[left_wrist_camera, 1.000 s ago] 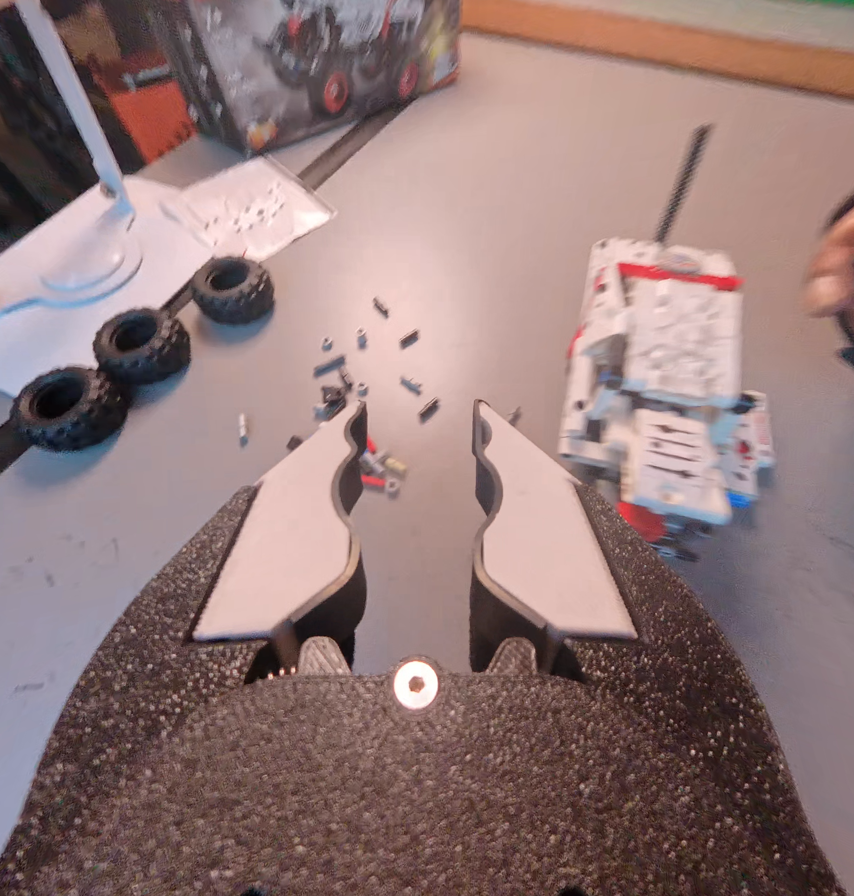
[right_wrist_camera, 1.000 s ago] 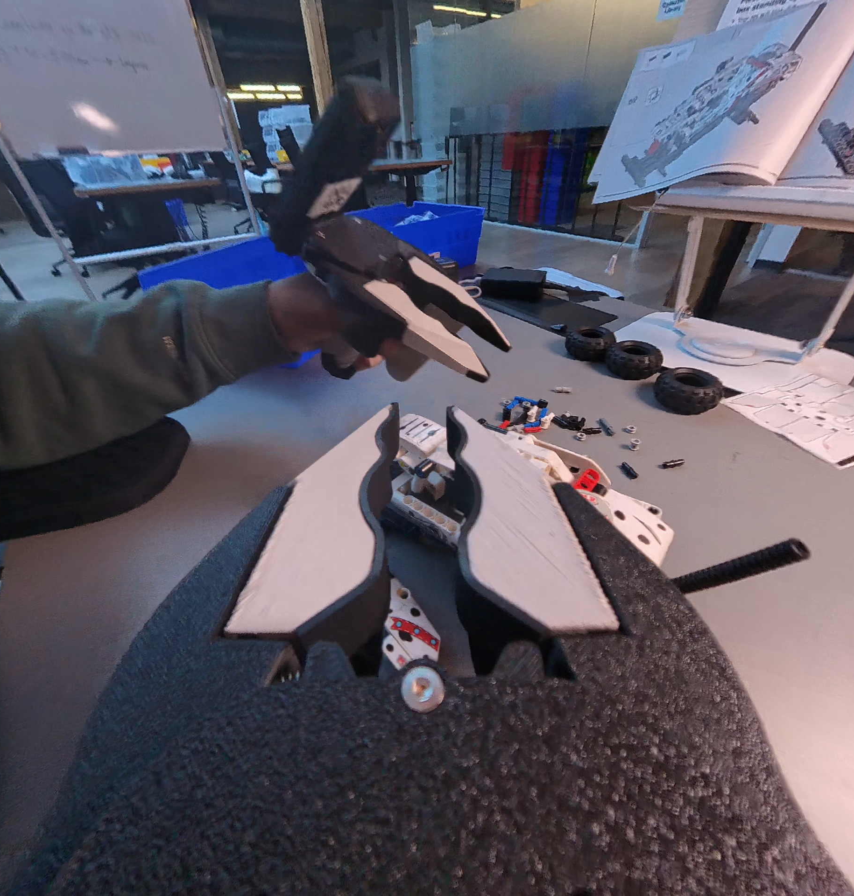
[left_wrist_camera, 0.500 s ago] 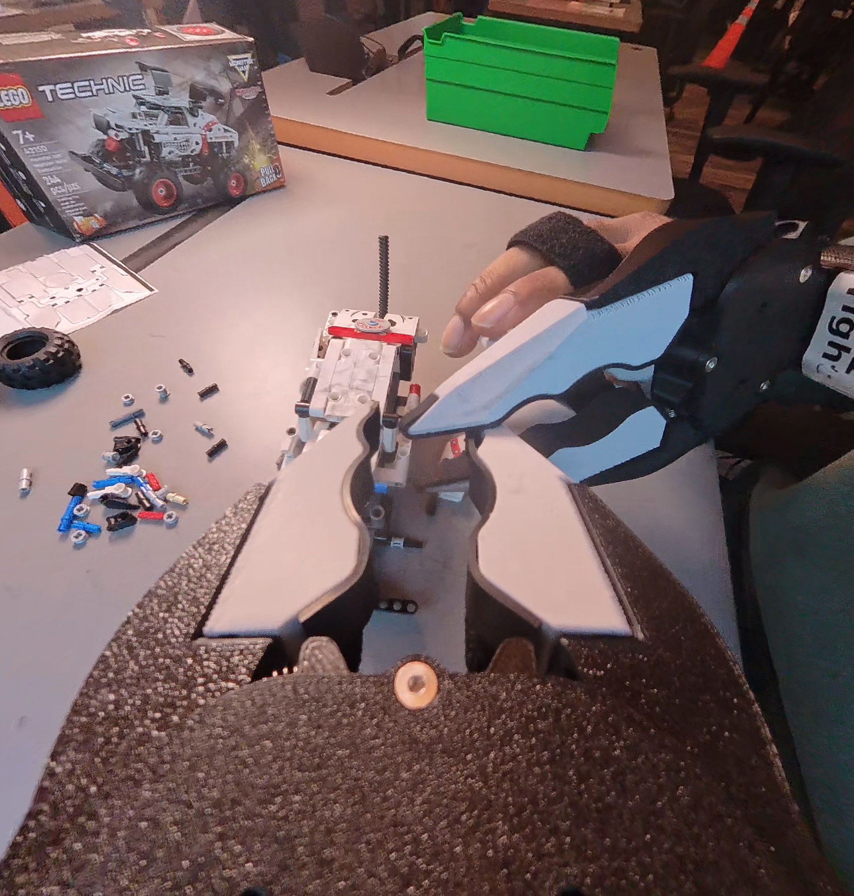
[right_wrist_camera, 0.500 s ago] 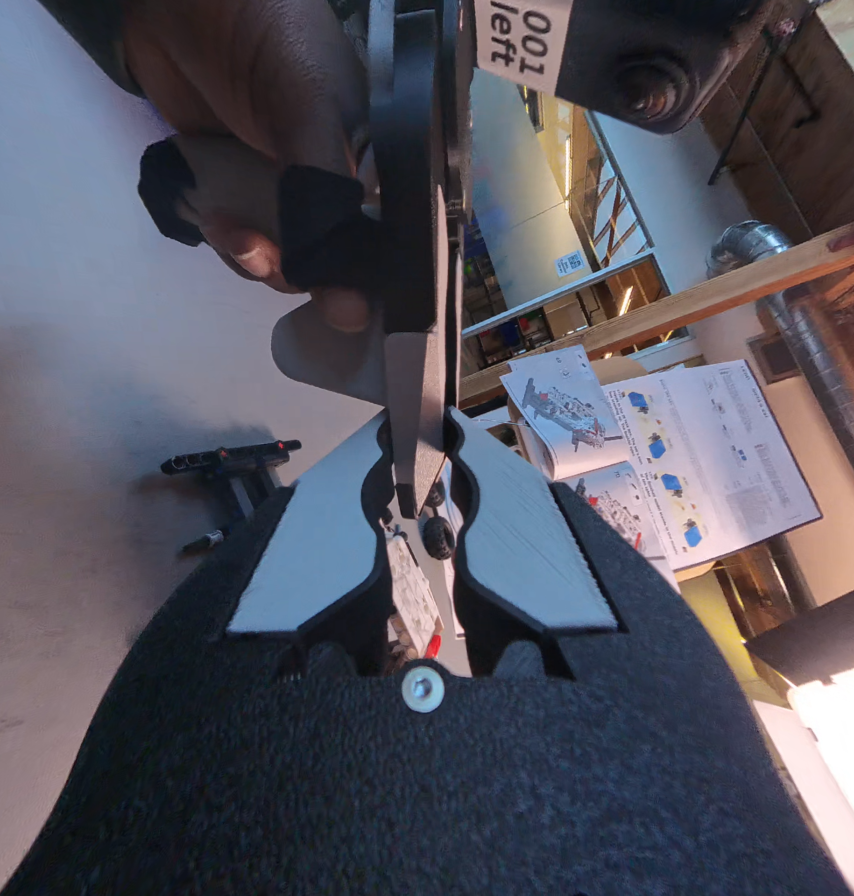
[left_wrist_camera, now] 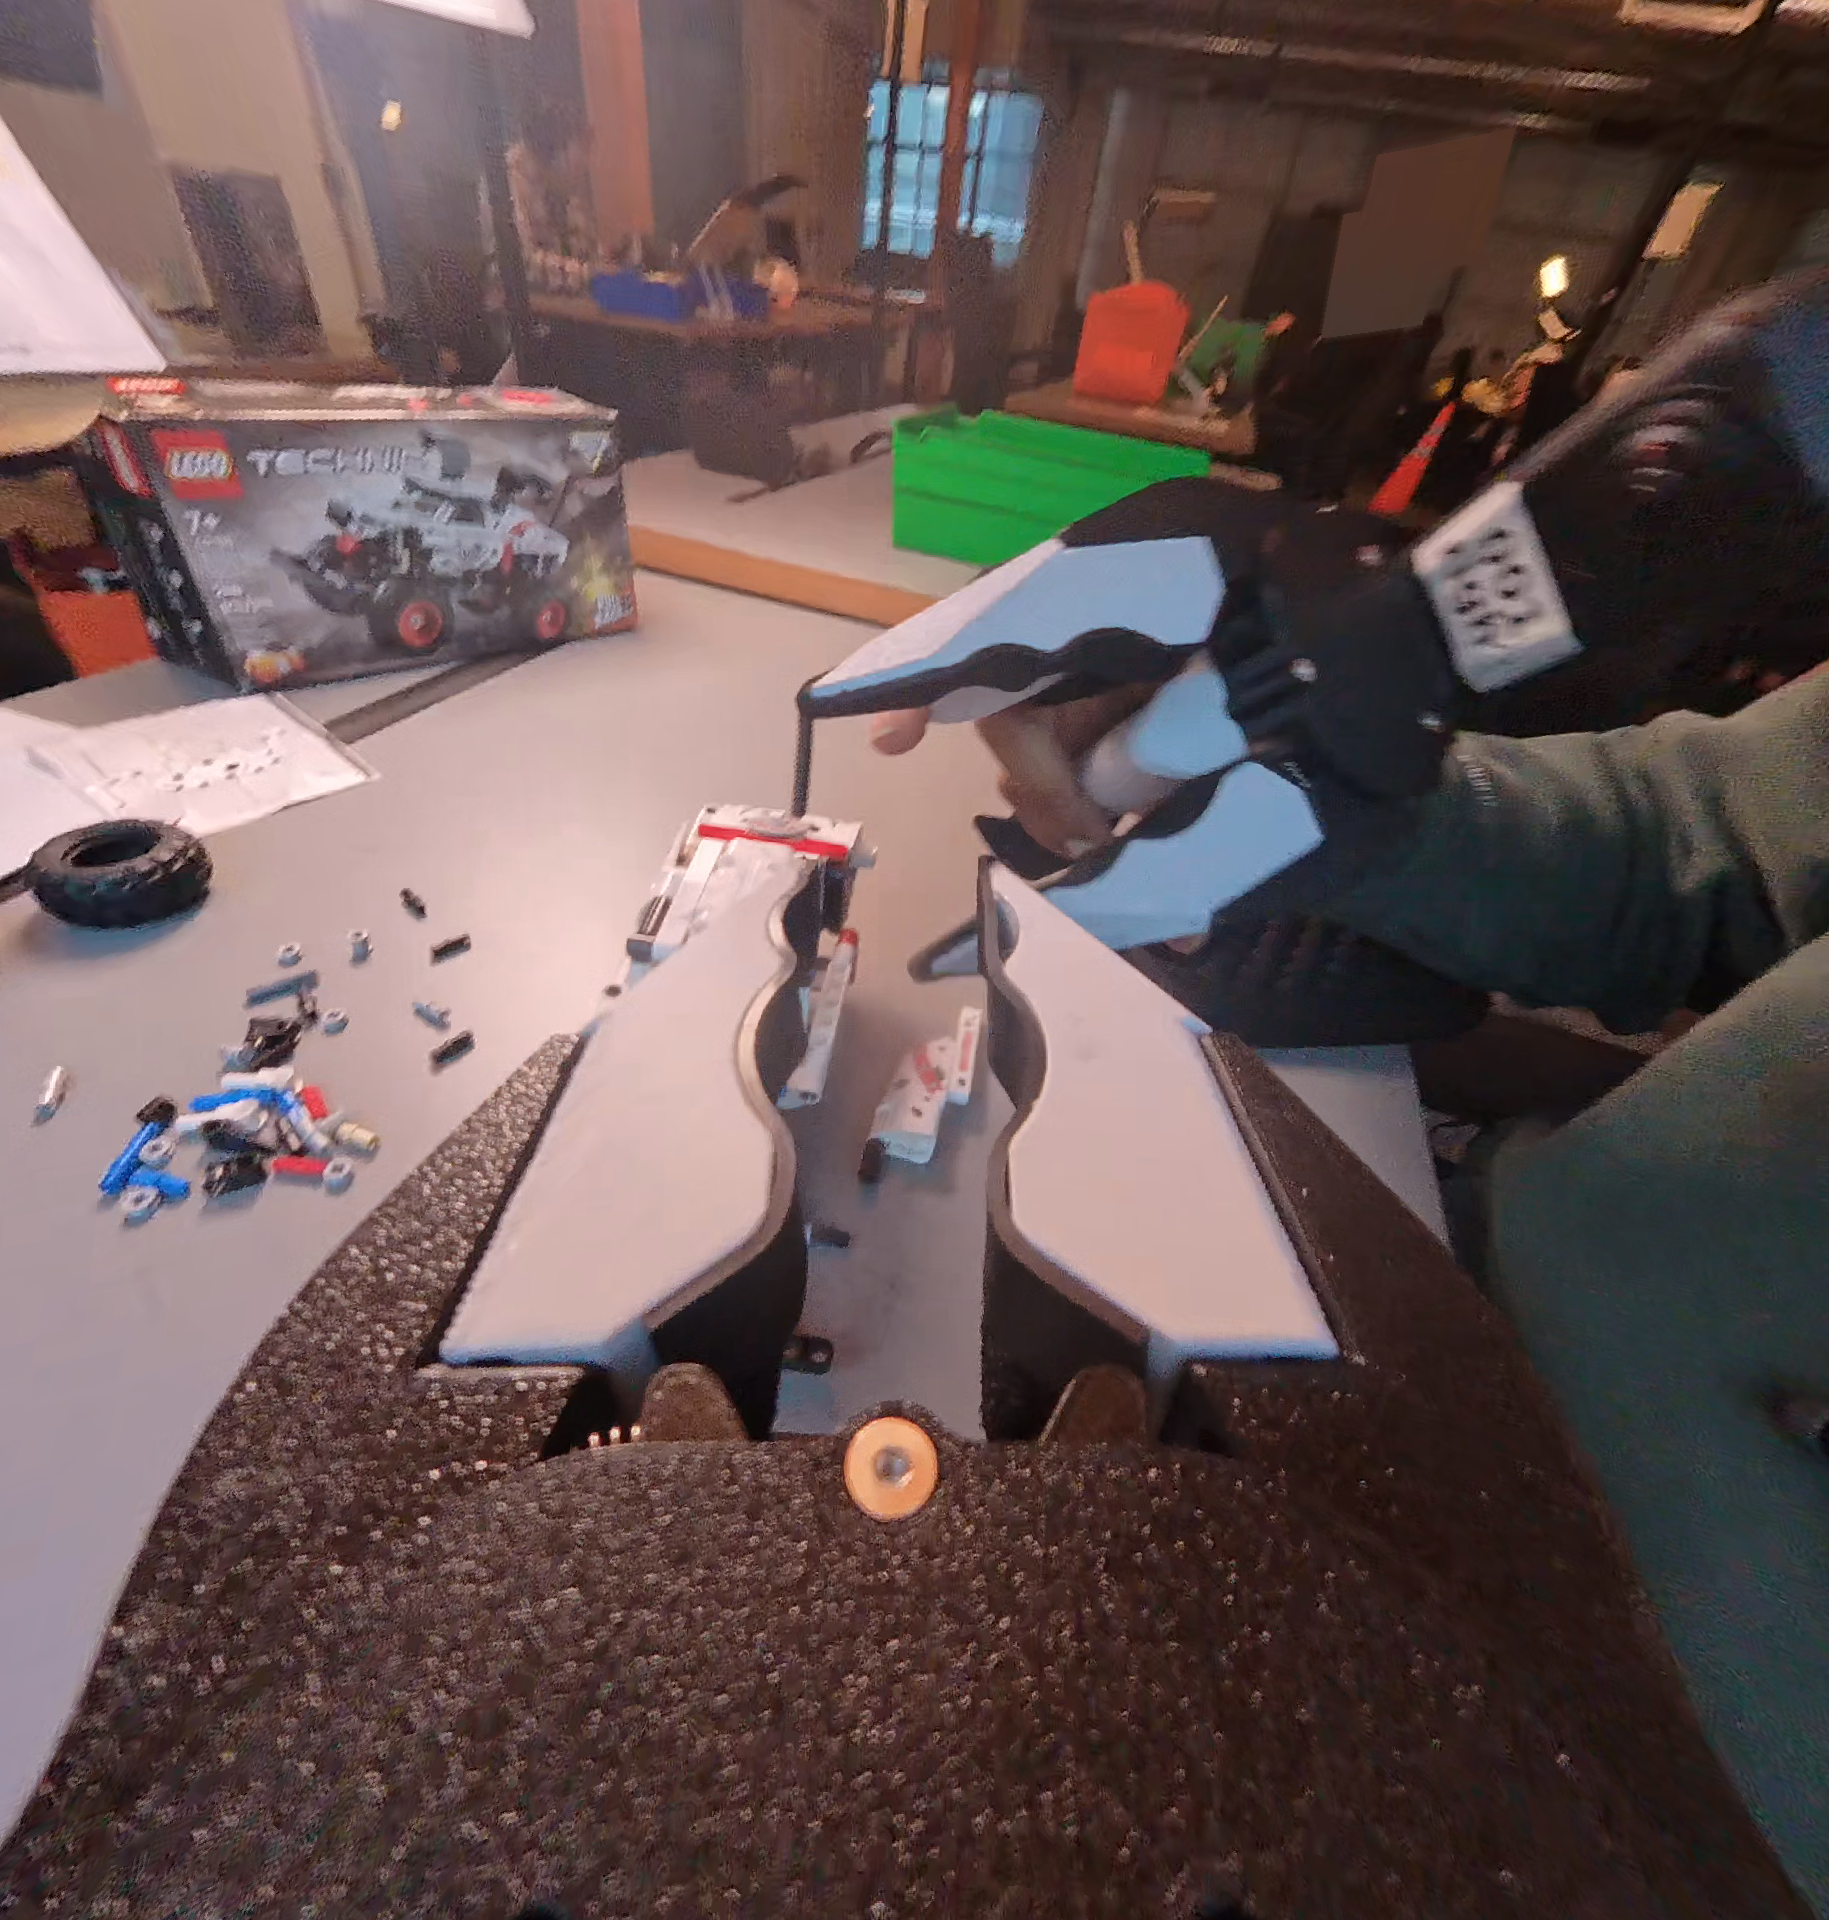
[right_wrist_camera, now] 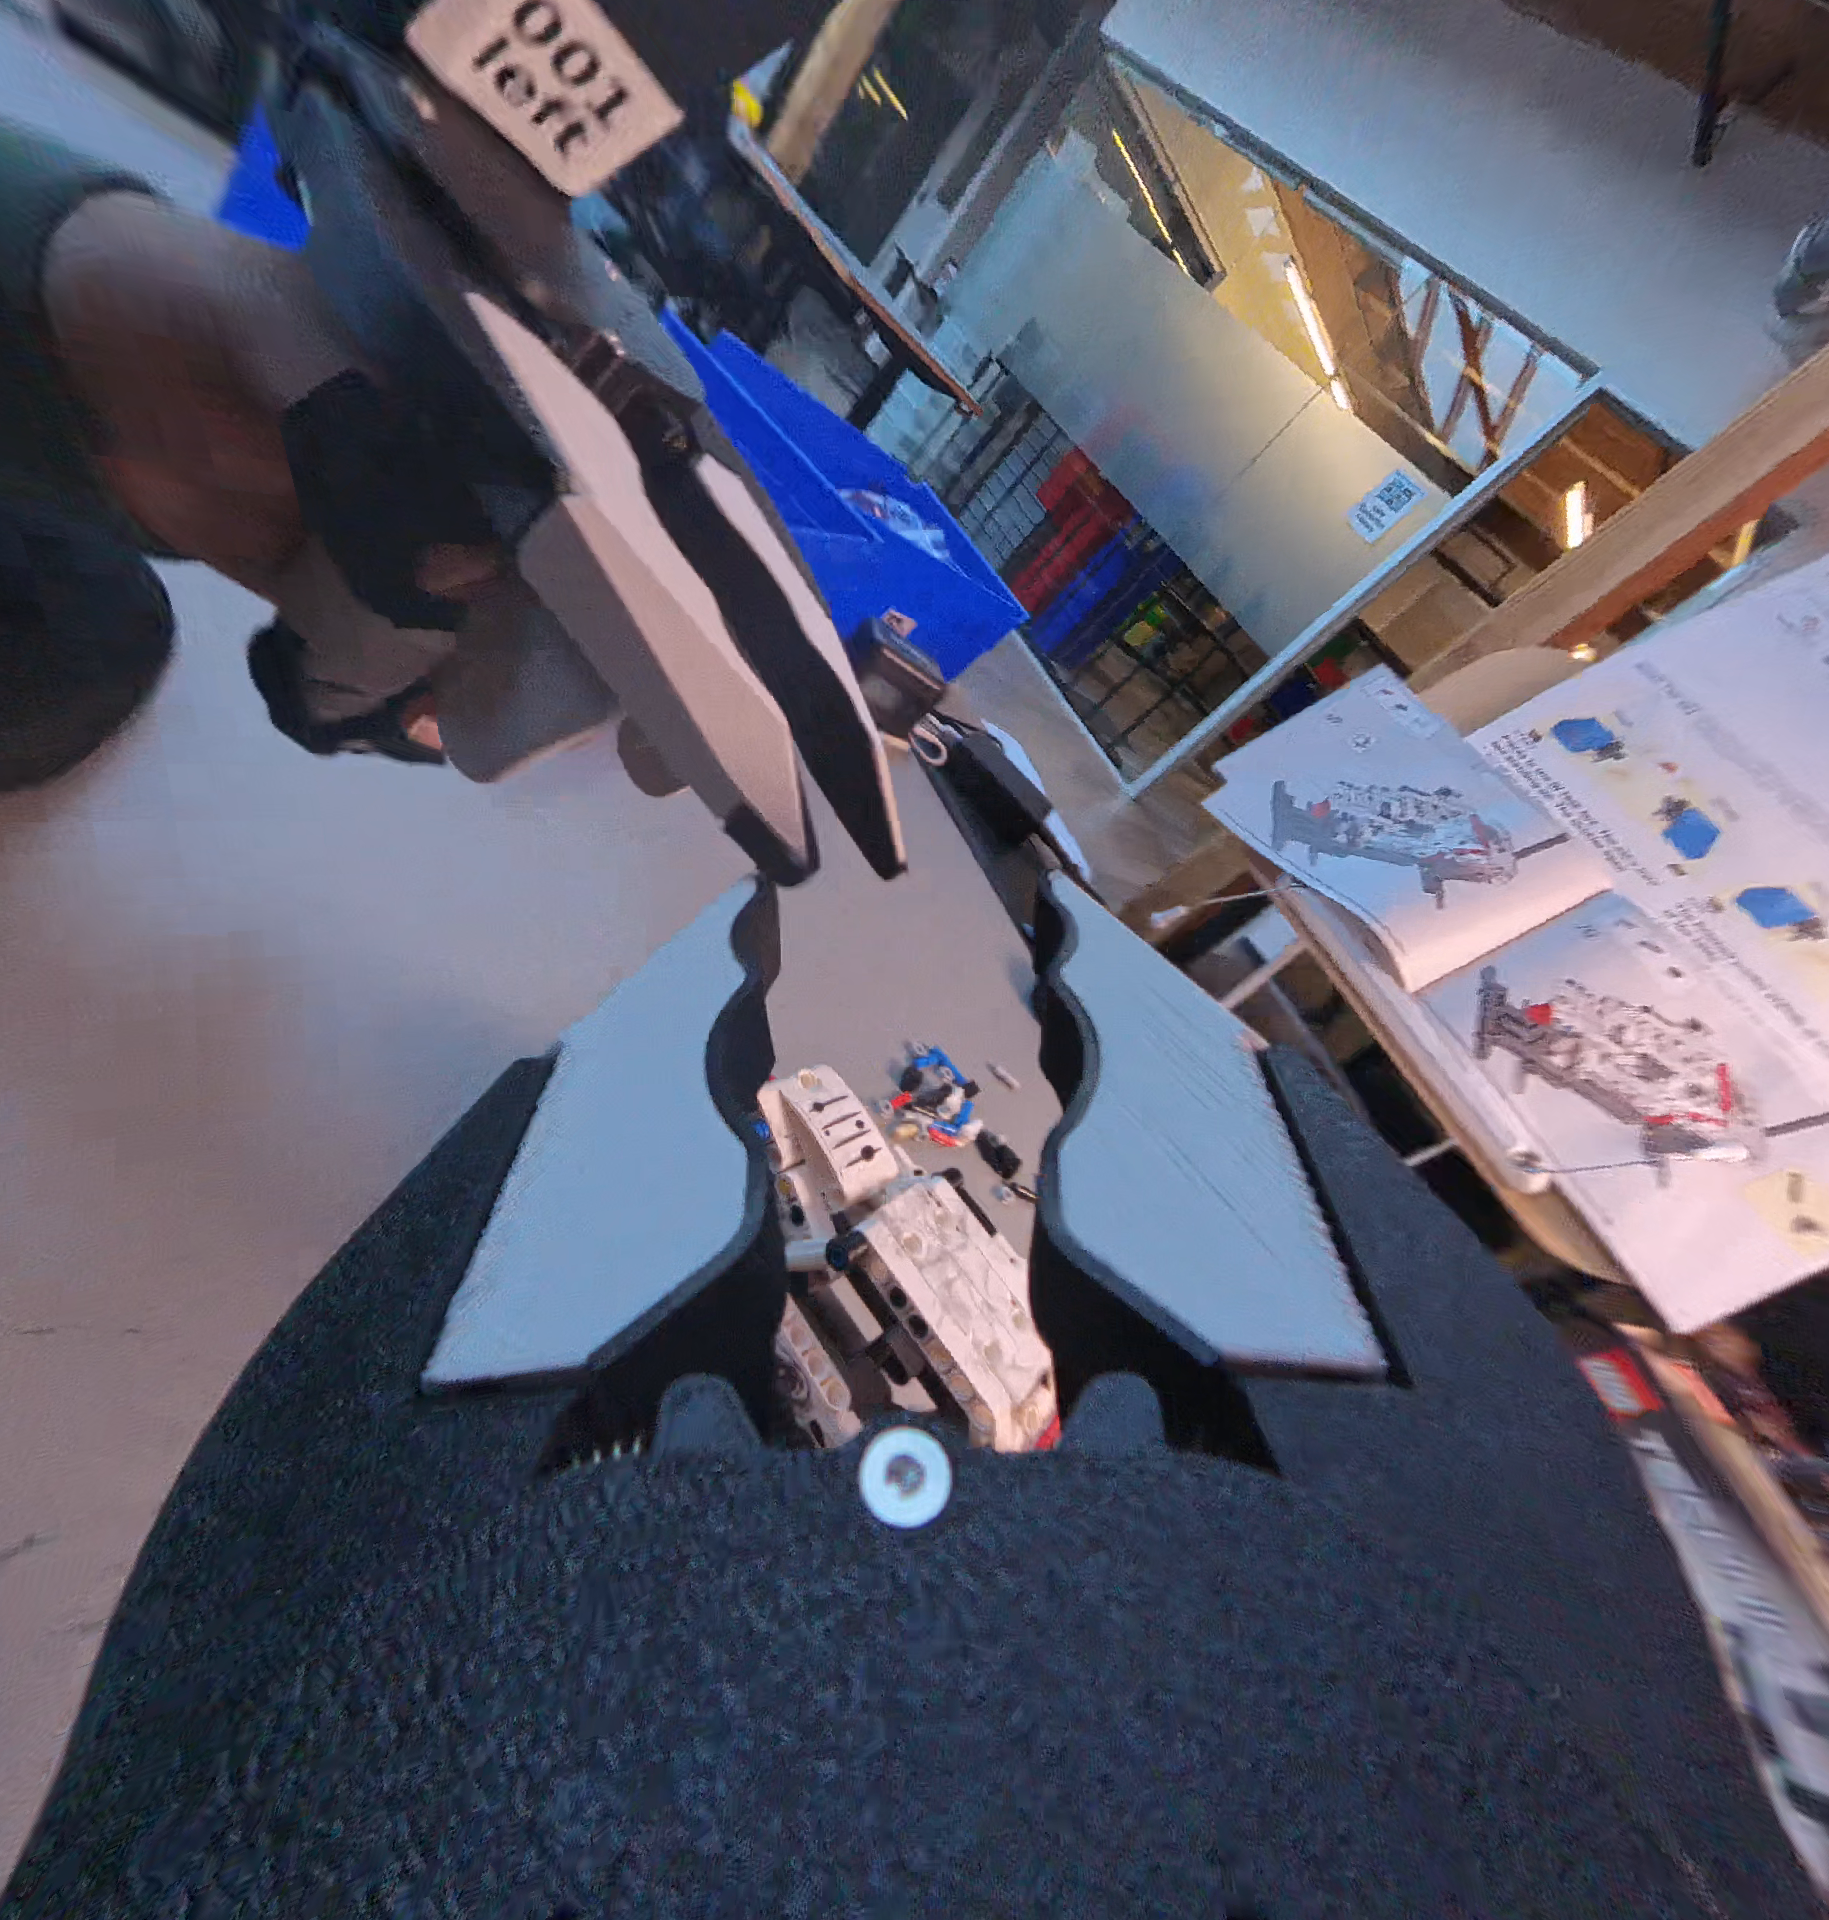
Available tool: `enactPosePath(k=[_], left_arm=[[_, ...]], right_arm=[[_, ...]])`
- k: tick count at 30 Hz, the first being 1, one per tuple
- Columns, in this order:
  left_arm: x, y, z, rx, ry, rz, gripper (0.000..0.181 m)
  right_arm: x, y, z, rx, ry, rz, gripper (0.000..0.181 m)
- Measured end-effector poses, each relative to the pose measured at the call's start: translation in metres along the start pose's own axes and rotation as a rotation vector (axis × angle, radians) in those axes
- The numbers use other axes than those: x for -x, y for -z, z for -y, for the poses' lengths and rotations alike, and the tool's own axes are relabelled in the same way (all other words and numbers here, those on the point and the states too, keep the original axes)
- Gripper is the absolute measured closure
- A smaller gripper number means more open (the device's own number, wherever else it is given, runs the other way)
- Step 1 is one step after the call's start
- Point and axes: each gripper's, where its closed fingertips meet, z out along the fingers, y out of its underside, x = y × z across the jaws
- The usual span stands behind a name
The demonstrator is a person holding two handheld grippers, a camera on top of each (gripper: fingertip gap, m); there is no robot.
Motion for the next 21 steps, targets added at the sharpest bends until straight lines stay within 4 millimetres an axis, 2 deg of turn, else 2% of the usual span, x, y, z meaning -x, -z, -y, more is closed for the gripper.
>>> enactPosePath(k=[3, 6, 7, 8, 13, 16, 18, 21], left_arm=[[-0.034, 0.009, 0.018, -0.123, 0.004, -0.211, 0.147], [-0.063, 0.013, 0.028, -0.199, -0.006, -0.374, 0.134], [-0.067, 0.012, 0.025, -0.189, -0.015, -0.386, 0.129], [-0.069, 0.010, 0.021, -0.177, -0.024, -0.395, 0.125], [-0.069, 0.006, 0.015, -0.151, 0.050, -0.437, 0.126], [-0.065, 0.001, 0.014, -0.092, 0.140, -0.448, 0.135], [-0.059, -0.001, 0.011, -0.072, 0.172, -0.415, 0.148], [-0.060, 0.002, 0.017, -0.120, 0.166, -0.424, 0.153]], right_arm=[[0.001, 0.001, 0.002, -0.091, -0.239, 0.126, 0.138], [0.015, 0.009, 0.033, -0.256, -0.377, 0.267, 0.148], [0.018, 0.013, 0.042, -0.294, -0.386, 0.292, 0.159], [0.019, 0.013, 0.045, -0.292, -0.376, 0.293, 0.166], [0.021, 0.016, 0.036, -0.239, -0.315, 0.295, 0.169], [0.020, 0.018, 0.030, -0.222, -0.320, 0.289, 0.170], [0.022, 0.018, 0.029, -0.210, -0.313, 0.288, 0.170], [0.021, 0.020, 0.037, -0.252, -0.389, 0.294, 0.169]])
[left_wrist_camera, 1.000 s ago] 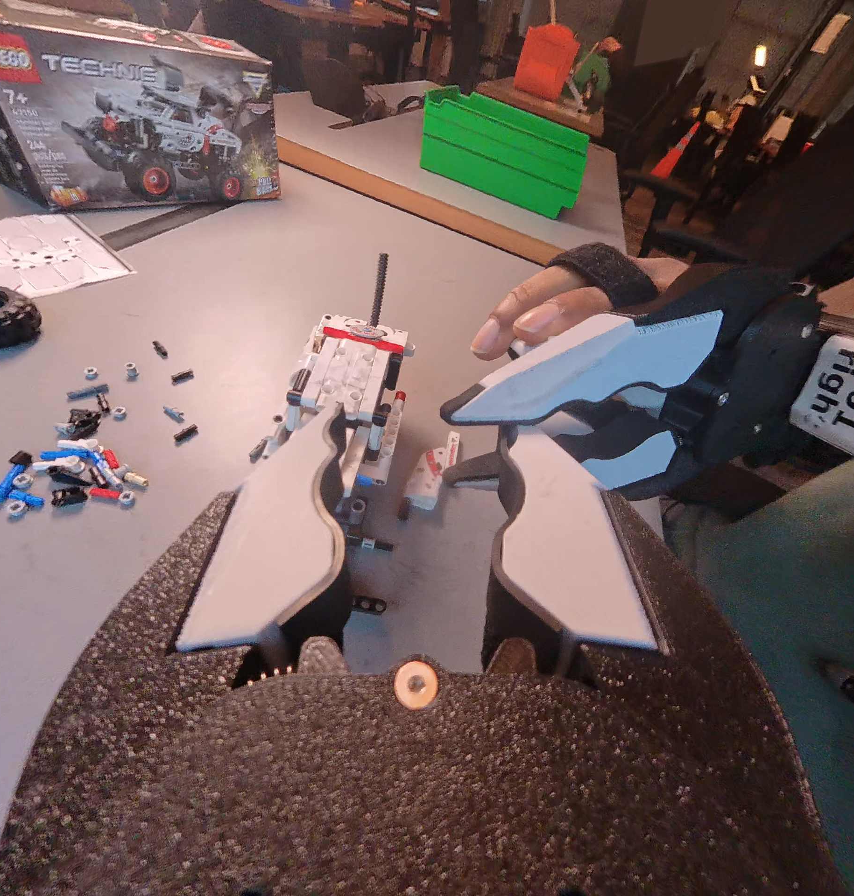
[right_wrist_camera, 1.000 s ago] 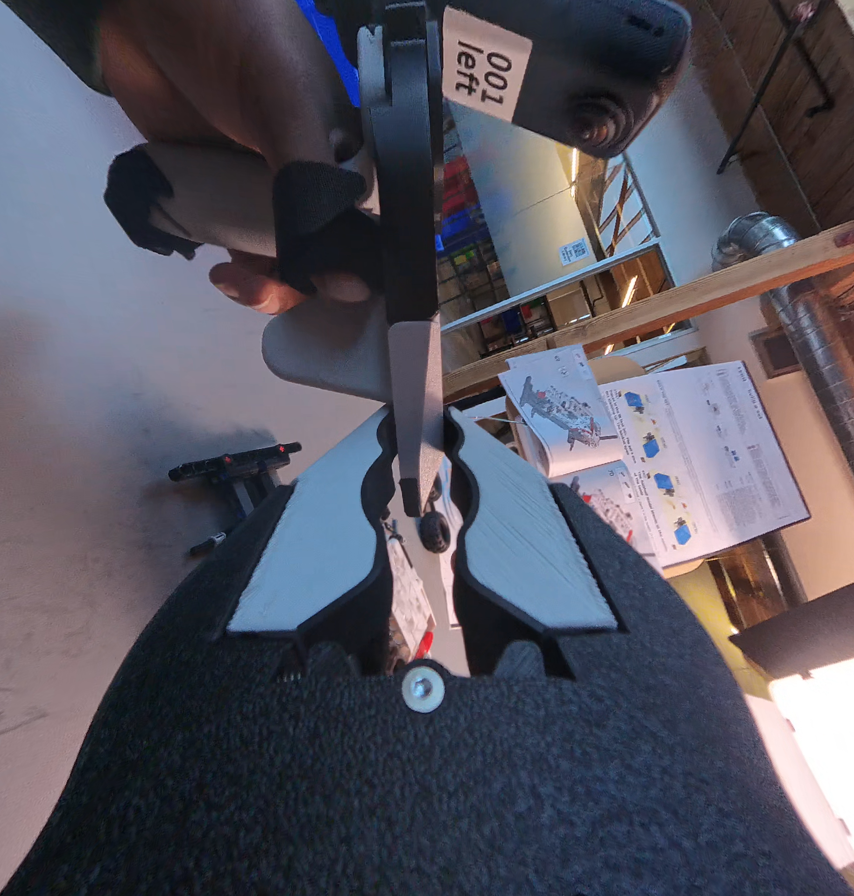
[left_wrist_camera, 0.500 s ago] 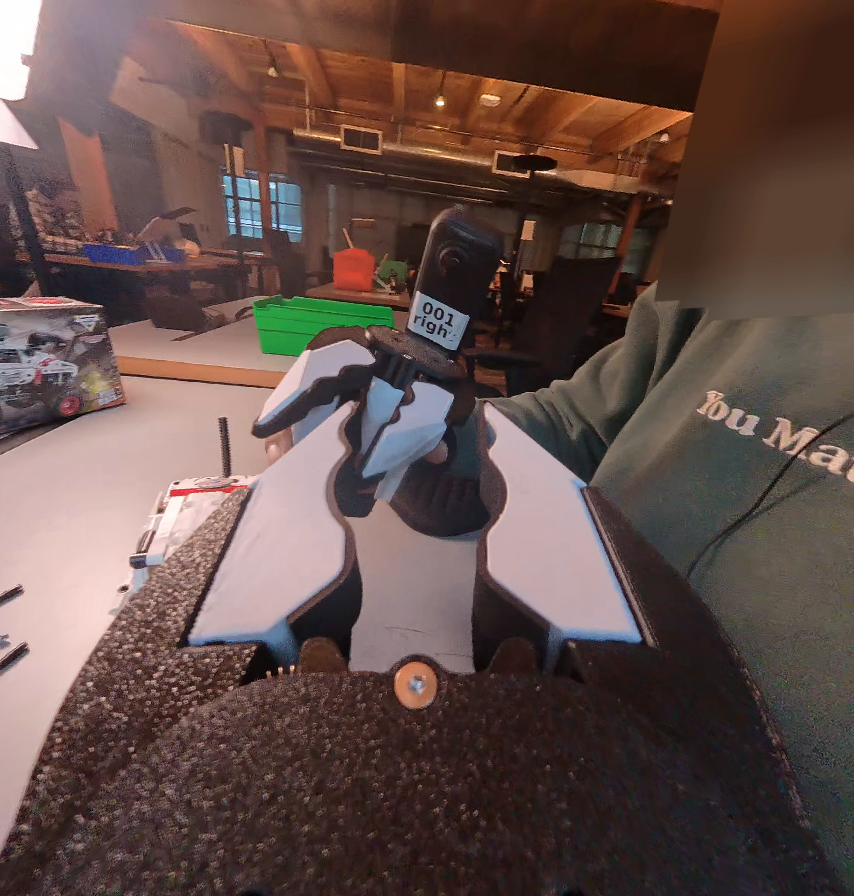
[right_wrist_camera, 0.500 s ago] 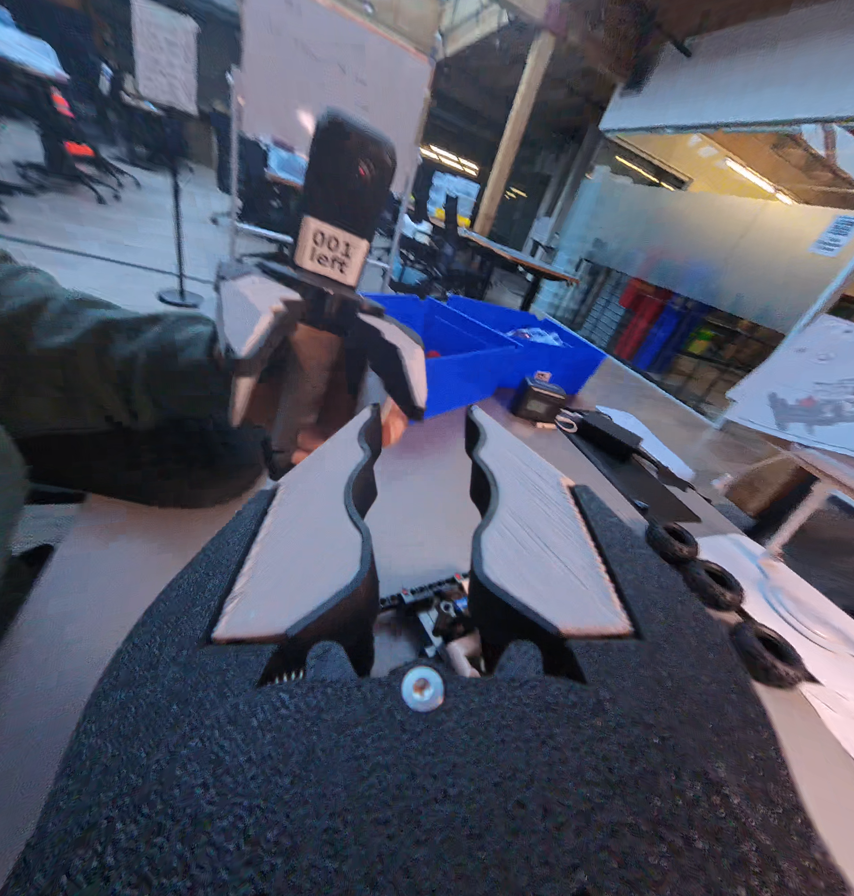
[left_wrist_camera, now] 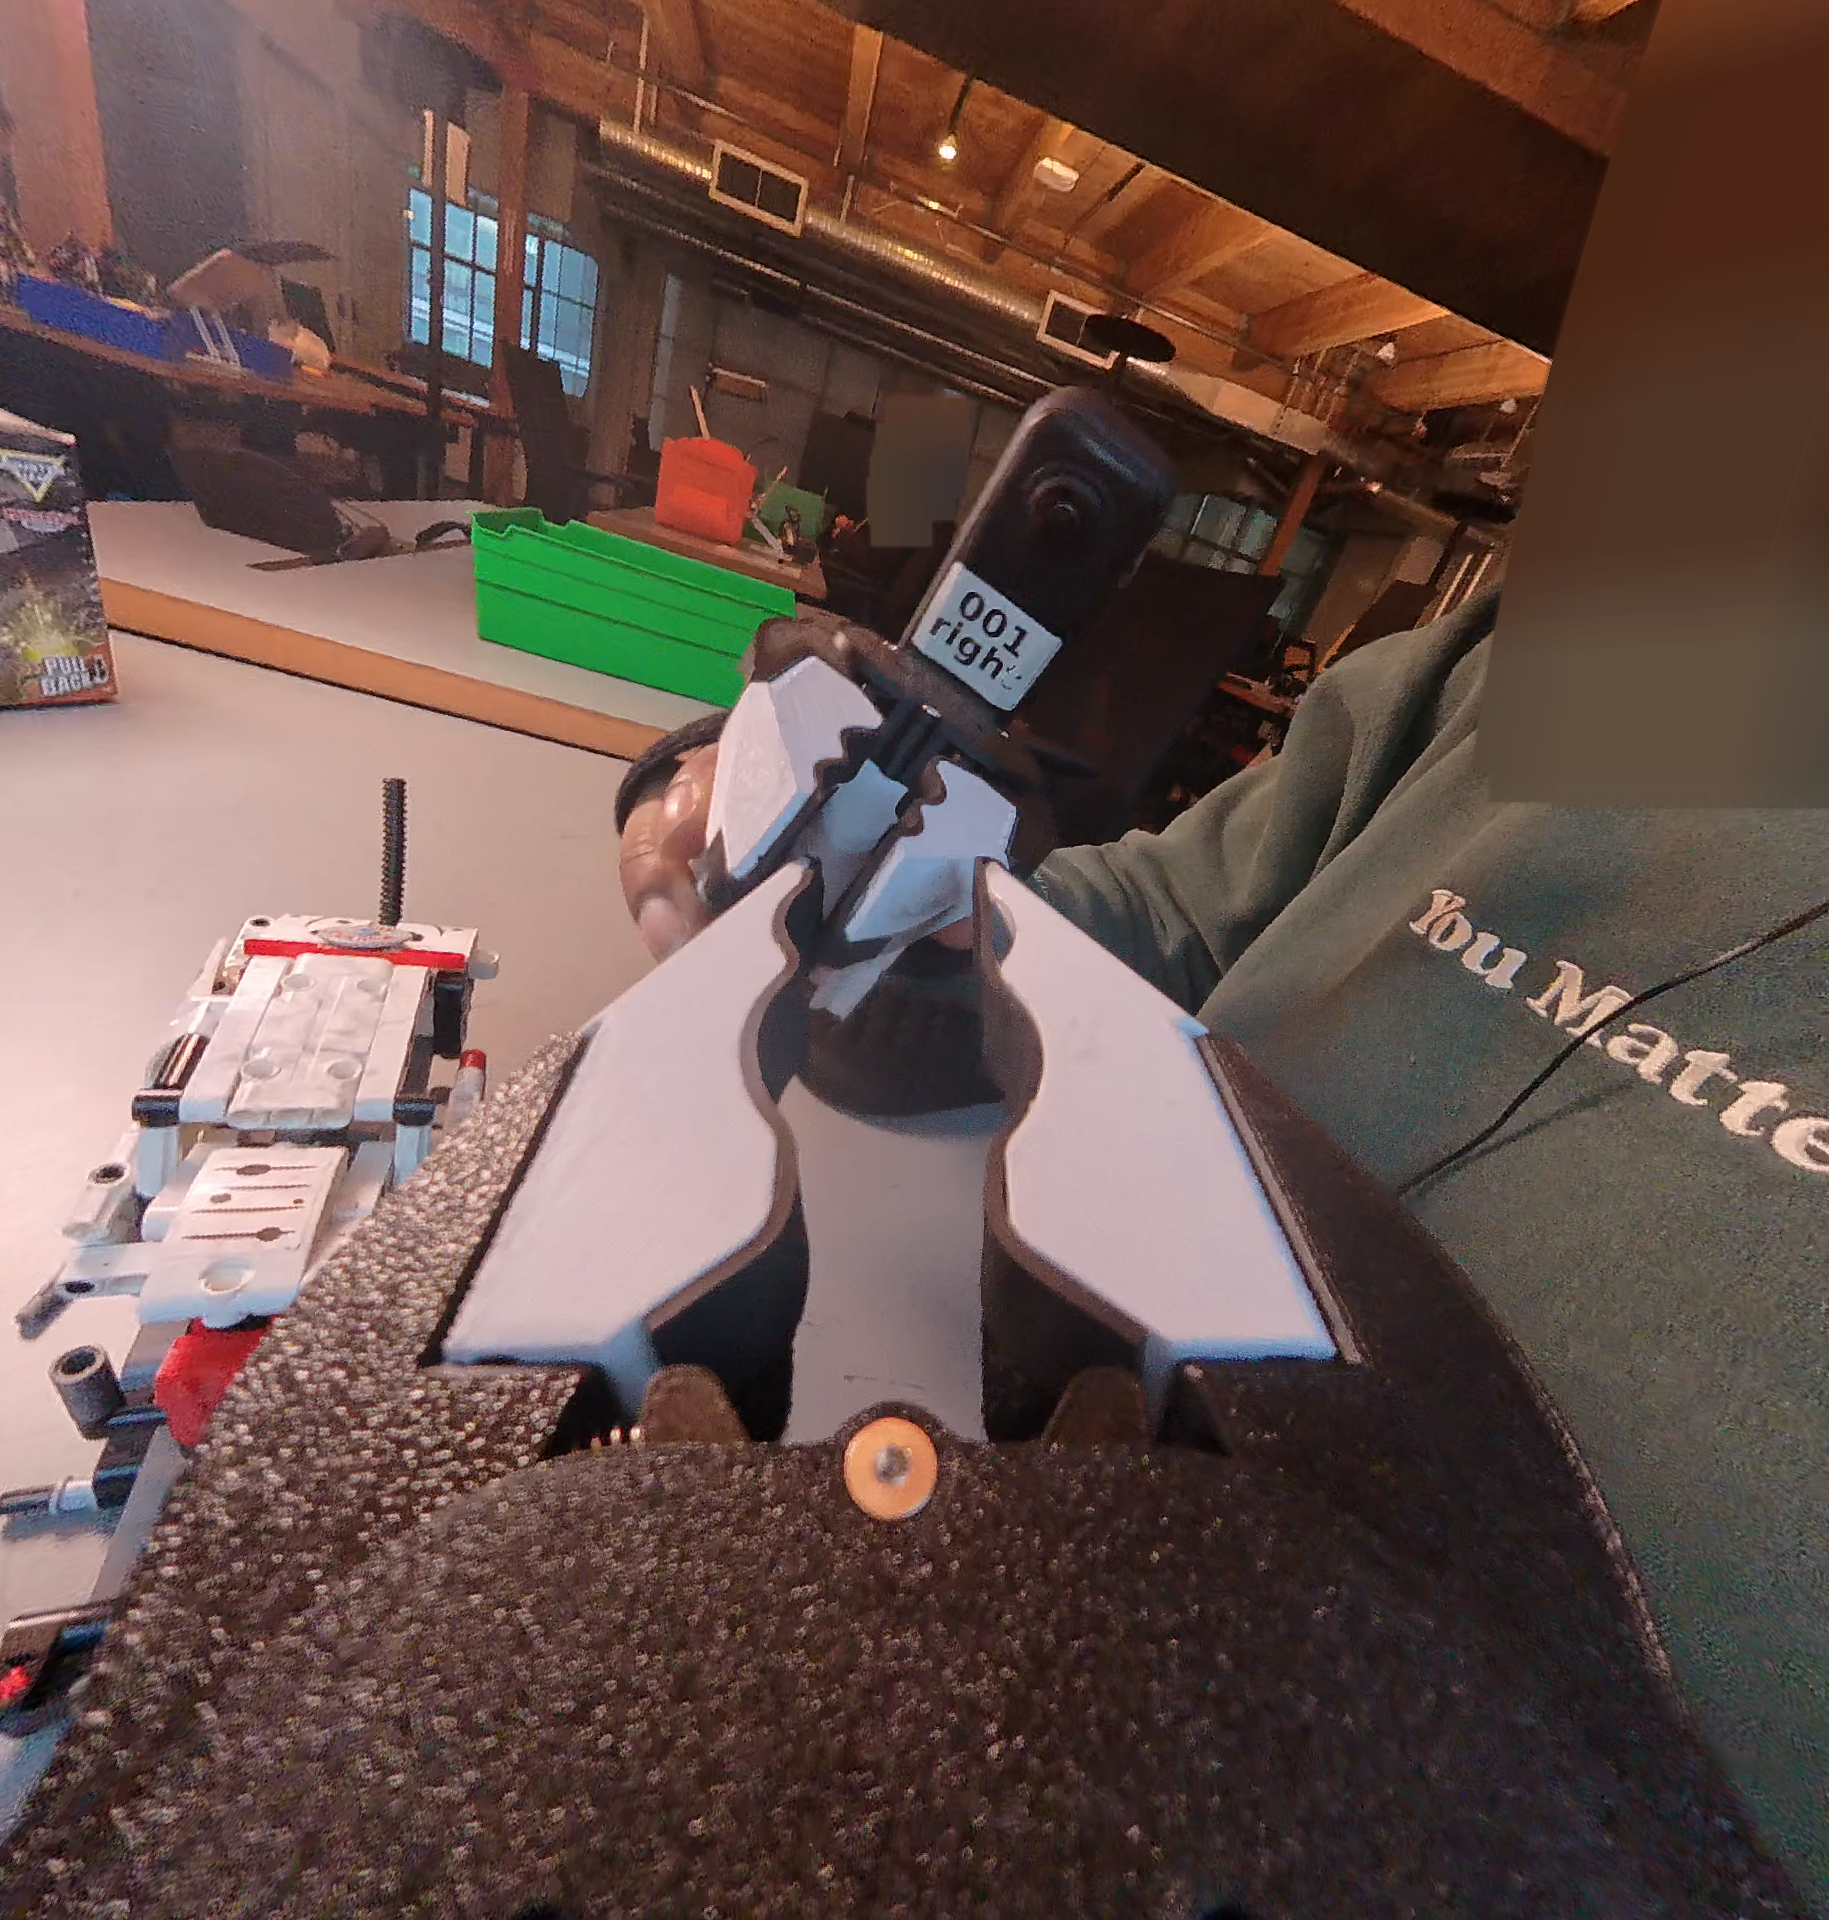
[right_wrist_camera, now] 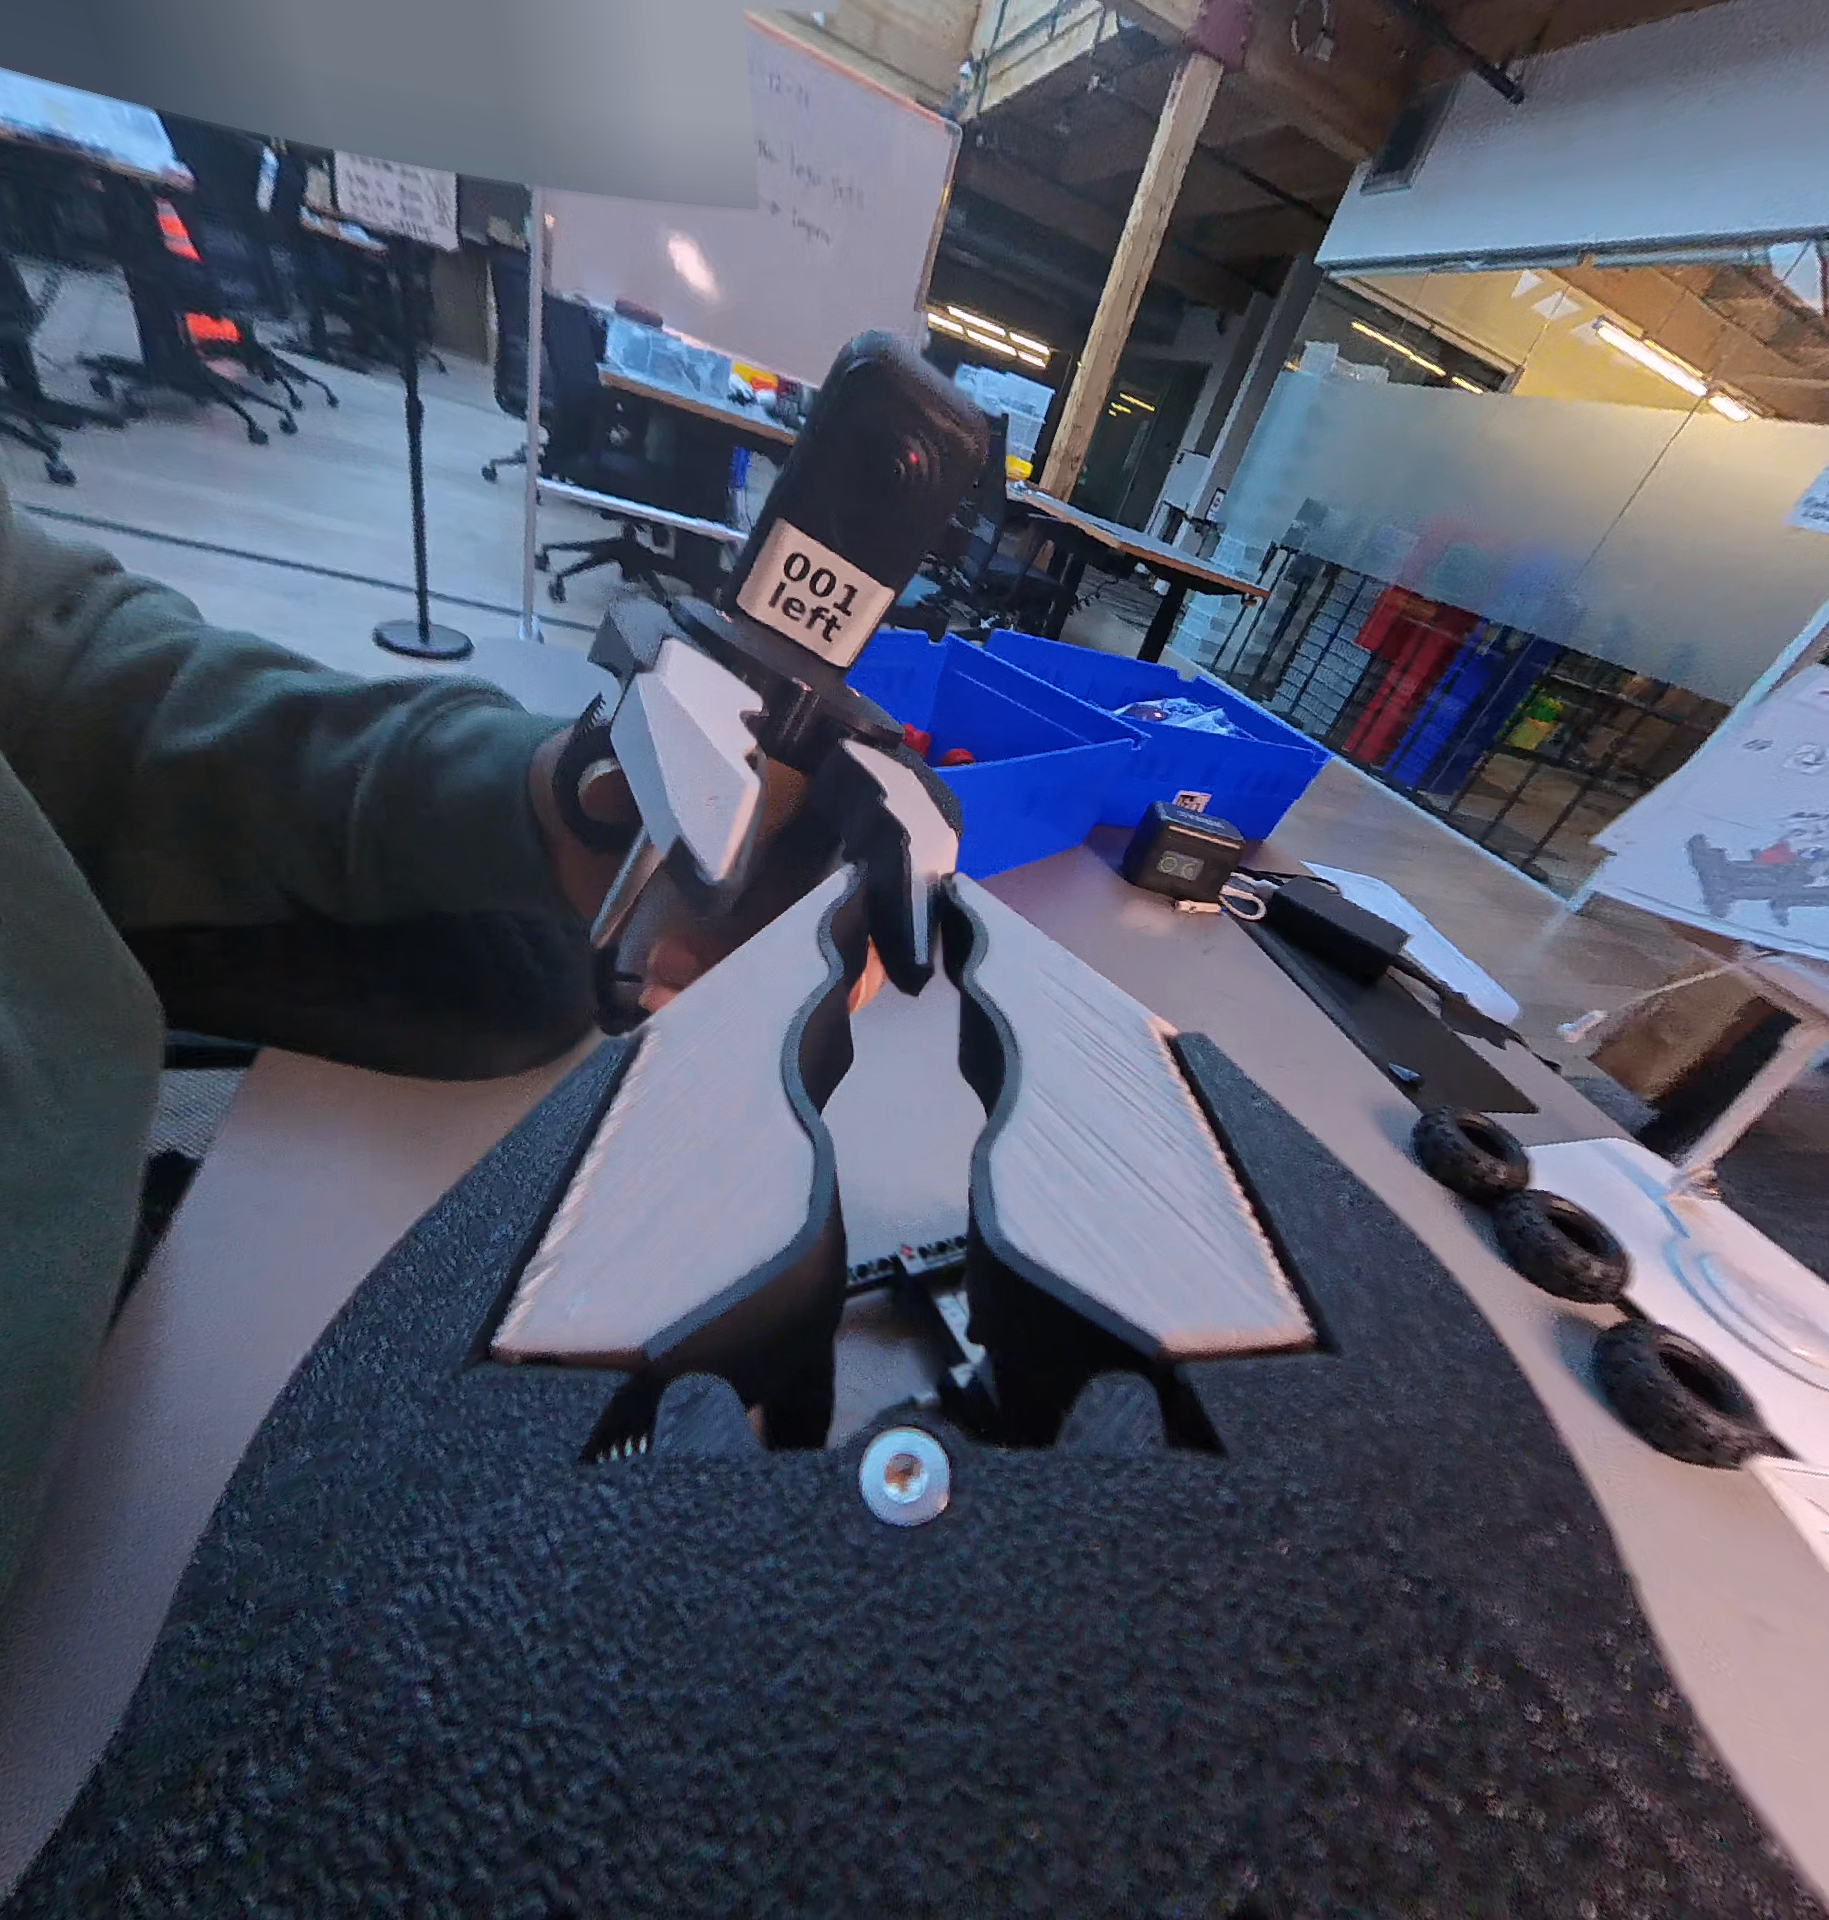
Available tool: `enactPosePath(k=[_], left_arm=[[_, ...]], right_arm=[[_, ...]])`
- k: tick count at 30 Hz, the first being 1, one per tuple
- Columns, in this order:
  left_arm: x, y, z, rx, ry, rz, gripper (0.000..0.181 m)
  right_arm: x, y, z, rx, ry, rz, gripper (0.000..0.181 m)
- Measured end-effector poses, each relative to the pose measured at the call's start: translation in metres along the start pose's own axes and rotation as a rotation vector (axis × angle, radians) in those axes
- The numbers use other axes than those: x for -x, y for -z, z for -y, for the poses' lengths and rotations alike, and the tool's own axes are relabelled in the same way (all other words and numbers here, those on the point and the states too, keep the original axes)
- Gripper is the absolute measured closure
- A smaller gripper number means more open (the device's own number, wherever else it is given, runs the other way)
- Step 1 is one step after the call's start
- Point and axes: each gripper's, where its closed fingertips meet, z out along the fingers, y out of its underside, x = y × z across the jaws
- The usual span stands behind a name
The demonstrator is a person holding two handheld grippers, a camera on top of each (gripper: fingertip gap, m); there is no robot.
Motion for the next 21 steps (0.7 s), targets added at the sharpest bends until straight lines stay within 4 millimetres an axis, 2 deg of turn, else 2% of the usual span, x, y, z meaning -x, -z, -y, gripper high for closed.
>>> enactPosePath(k=[2, 4, 8, 10, 12, 16, 17, 21], left_arm=[[-0.008, 0.003, 0.005, -0.052, -0.043, -0.042, 0.150], [-0.020, 0.012, 0.018, -0.183, -0.030, -0.123, 0.149], [-0.037, 0.037, 0.040, -0.404, -0.013, -0.280, 0.165], [-0.044, 0.044, 0.043, -0.435, -0.025, -0.341, 0.170], [-0.055, 0.044, 0.041, -0.426, -0.020, -0.420, 0.171], [-0.076, 0.030, 0.026, -0.350, -0.045, -0.521, 0.172], [-0.080, 0.028, 0.023, -0.337, -0.046, -0.548, 0.177], [-0.091, 0.026, 0.020, -0.319, -0.037, -0.610, 0.176]], right_arm=[[0.003, 0.002, 0.005, -0.059, -0.153, 0.071, 0.166], [0.001, 0.007, 0.006, -0.112, -0.326, 0.147, 0.160], [-0.007, 0.005, -0.013, -0.078, -0.467, 0.170, 0.165], [0.001, -0.002, -0.022, -0.041, -0.517, 0.200, 0.165], [0.014, -0.008, -0.021, -0.049, -0.581, 0.266, 0.164], [0.035, -0.014, -0.016, -0.053, -0.698, 0.409, 0.157], [0.040, -0.013, -0.015, -0.061, -0.706, 0.447, 0.155], [0.048, -0.007, -0.012, -0.080, -0.780, 0.566, 0.158]])
